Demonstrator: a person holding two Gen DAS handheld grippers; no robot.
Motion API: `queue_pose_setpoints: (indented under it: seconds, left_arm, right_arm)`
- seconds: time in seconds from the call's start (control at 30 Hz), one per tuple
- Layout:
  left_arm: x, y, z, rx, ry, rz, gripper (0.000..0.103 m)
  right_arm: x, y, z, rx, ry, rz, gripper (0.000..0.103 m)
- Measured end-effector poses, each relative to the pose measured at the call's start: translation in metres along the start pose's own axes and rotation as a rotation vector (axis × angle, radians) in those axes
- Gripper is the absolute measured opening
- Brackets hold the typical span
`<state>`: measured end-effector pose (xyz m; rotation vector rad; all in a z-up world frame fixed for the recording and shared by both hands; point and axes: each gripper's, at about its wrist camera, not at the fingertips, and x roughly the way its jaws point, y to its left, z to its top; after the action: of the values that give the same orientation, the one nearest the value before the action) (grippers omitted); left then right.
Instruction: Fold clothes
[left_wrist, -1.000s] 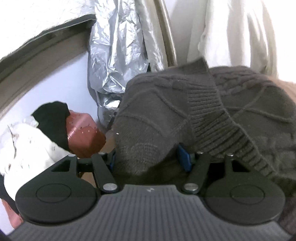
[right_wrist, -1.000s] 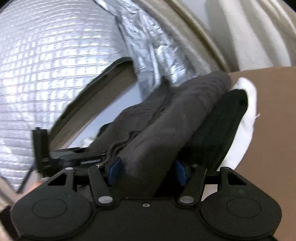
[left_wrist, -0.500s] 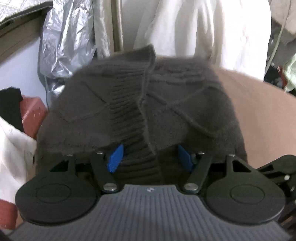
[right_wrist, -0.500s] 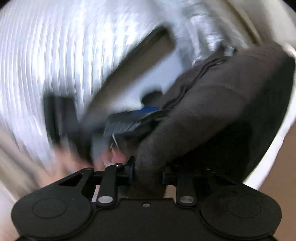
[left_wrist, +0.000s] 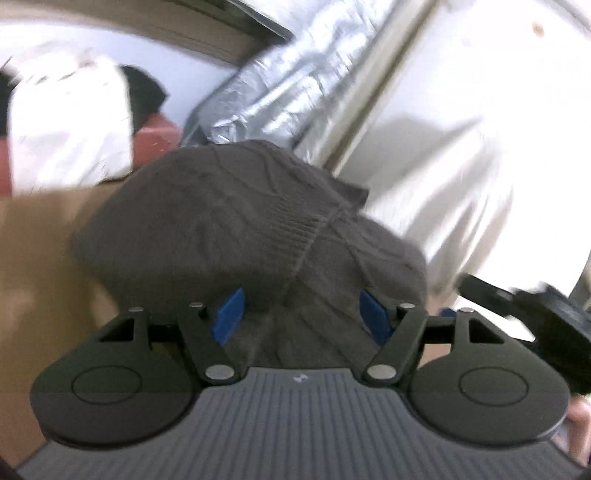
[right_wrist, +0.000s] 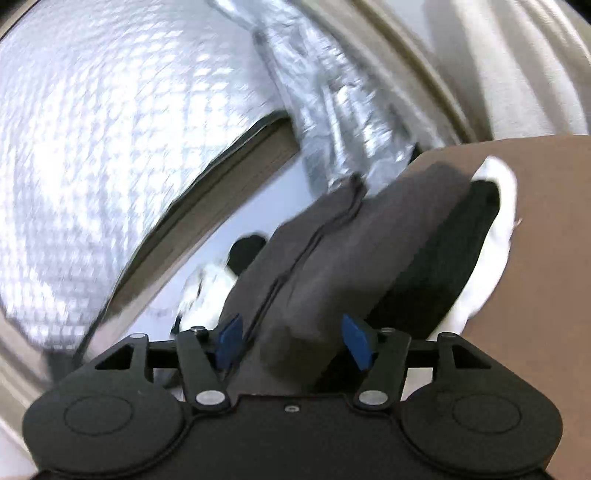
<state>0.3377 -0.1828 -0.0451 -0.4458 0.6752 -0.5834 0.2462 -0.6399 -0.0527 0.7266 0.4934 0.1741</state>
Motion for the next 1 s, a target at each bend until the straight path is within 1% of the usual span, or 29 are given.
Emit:
queue_pose_setpoints:
  seconds: [0.03,0.07,0.1,0.17,0.2,0.23,0.27,0.3,0.37,0.47,0.53,0.6,0.63,0.67,0.7,0.73,0.77,0.8,0.83,0.9,0.97,1.0]
  left_arm:
    - [-0.005,0.001,0.003,-0.007,-0.016,-0.006,0.07]
    - [-0.015,0.004,0.008,-0.019,-0.053,-0.016,0.07]
    - [-0.027,0.012,0.013,-0.05,-0.107,-0.025,0.07]
    - [-0.05,0.039,0.021,-0.175,-0.206,-0.074,0.078]
    - [-0.058,0.054,0.026,-0.237,-0.231,-0.095,0.084]
    - [-0.061,0.066,0.031,-0.278,-0.211,-0.088,0.085]
    - [-0.061,0.075,0.035,-0.3,-0.184,-0.055,0.085]
    - [-0.058,0.082,0.035,-0.307,-0.17,-0.011,0.085]
    - [-0.045,0.097,0.032,-0.333,-0.152,0.048,0.085]
    - [-0.018,0.115,0.023,-0.406,-0.097,0.101,0.085]
    - [0.001,0.123,0.018,-0.424,-0.081,0.101,0.086]
    - [0.022,0.131,0.011,-0.446,-0.052,0.083,0.09]
    - [0.031,0.135,0.006,-0.47,-0.05,0.066,0.091]
    - [0.036,0.138,0.003,-0.485,-0.054,0.033,0.09]
    - [0.039,0.138,0.0,-0.477,-0.057,-0.013,0.08]
    - [0.042,0.139,-0.002,-0.468,-0.06,-0.058,0.056]
    - [0.043,0.135,-0.001,-0.441,-0.063,-0.08,0.041]
    - [0.039,0.127,0.004,-0.383,-0.066,-0.066,0.035]
    - [0.035,0.118,0.01,-0.337,-0.08,-0.056,0.032]
    - [0.03,0.096,0.018,-0.267,-0.133,-0.051,0.031]
    - [0.033,0.072,0.02,-0.157,-0.153,0.003,0.031]
    - [0.037,0.061,0.017,-0.101,-0.167,0.036,0.034]
  right_arm:
    - [0.007,0.002,0.007,0.008,0.009,-0.021,0.069]
    - [0.014,0.001,0.014,0.02,0.018,-0.041,0.069]
    - [0.021,0.0,0.022,0.033,0.027,-0.061,0.069]
    - [0.03,0.001,0.03,0.028,0.037,-0.114,0.07]
    - [0.036,-0.004,0.033,0.03,0.032,-0.143,0.07]
    - [0.04,-0.009,0.036,0.033,0.025,-0.17,0.07]
    - [0.045,-0.014,0.04,0.036,0.019,-0.197,0.07]
    - [0.049,-0.02,0.042,0.051,0.016,-0.202,0.07]
    - [0.057,-0.033,0.045,0.084,0.013,-0.203,0.07]
    - [0.073,-0.045,0.052,0.124,0.004,-0.176,0.07]
    - [0.089,-0.05,0.055,0.134,0.018,-0.184,0.072]
    - [0.104,-0.051,0.057,0.123,0.029,-0.205,0.074]
    - [0.11,-0.05,0.057,0.113,0.031,-0.217,0.075]
    - [0.114,-0.048,0.056,0.094,0.028,-0.225,0.076]
    - [0.116,-0.044,0.055,0.052,0.015,-0.233,0.064]
    - [0.118,-0.04,0.053,0.005,0.0,-0.241,0.032]
    - [0.115,-0.033,0.052,-0.069,-0.017,-0.237,0.031]
    - [0.105,-0.024,0.049,-0.152,-0.07,-0.233,0.029]
    - [0.089,-0.014,0.047,-0.215,-0.143,-0.219,0.028]
    - [0.058,0.002,0.043,-0.312,-0.266,-0.196,0.026]
    - [0.037,0.006,0.035,-0.324,-0.356,-0.221,0.026]
    - [0.034,0.001,0.032,-0.315,-0.364,-0.245,0.026]
